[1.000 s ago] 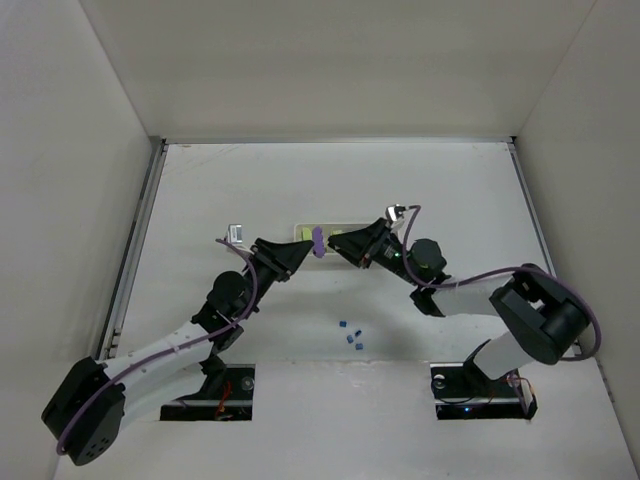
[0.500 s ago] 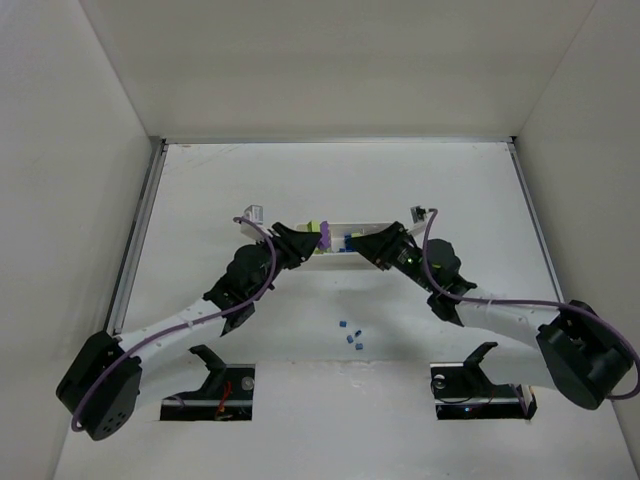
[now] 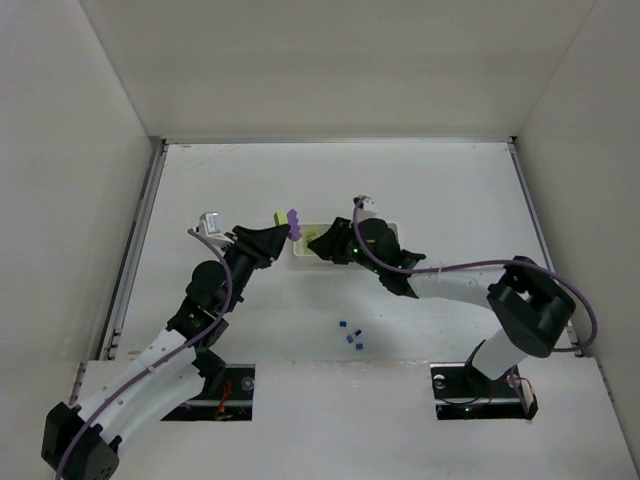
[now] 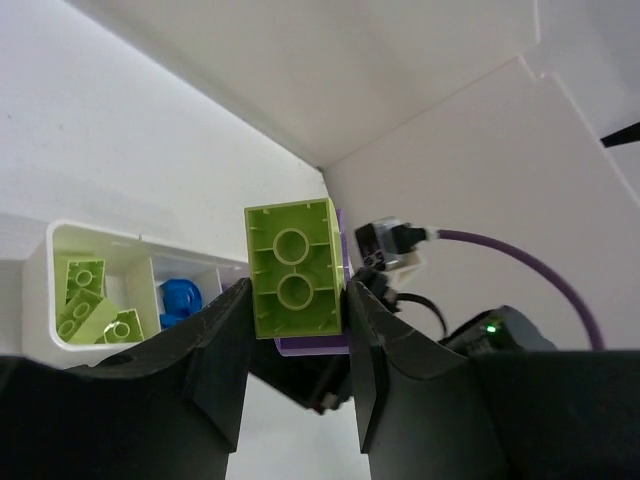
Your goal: Sort the legos into containers by color
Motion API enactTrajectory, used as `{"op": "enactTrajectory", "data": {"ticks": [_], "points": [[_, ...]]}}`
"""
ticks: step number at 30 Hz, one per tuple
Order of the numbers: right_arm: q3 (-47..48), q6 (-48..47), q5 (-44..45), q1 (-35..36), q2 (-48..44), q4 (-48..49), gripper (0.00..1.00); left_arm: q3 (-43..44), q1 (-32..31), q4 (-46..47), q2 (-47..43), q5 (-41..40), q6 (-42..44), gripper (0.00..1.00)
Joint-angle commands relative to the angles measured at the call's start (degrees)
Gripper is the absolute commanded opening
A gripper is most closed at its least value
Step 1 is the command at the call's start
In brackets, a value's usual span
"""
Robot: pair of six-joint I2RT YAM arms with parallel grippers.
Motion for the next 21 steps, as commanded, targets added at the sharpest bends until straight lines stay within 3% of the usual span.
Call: {"op": "enactTrajectory", "data": {"ticks": [1,10,14,21], "points": [[7.1,-4.3,4.7,1.6,5.4,-3.1,0.27,-1.4,0.9,-4.4,-3.1,-0.1,-0.4,0.15],[15.5,-9.4,11.1,1.9,13.0,-6.4,0.33,-5.1,1.3,-4.8,-4.8,1.5,-5.0,0.16],[17.5,-10.5,13.3,1.9,14.4,-8.5,0.49,-4.8,1.5,-4.7,-4.2,2.4,-5.3,0.16],[17.3,-11.2,13.4,1.9,12.6,-8.2,0.62,-5.2,2.2,-4.5,-4.4,3.7,-8.1,0.16]]}}
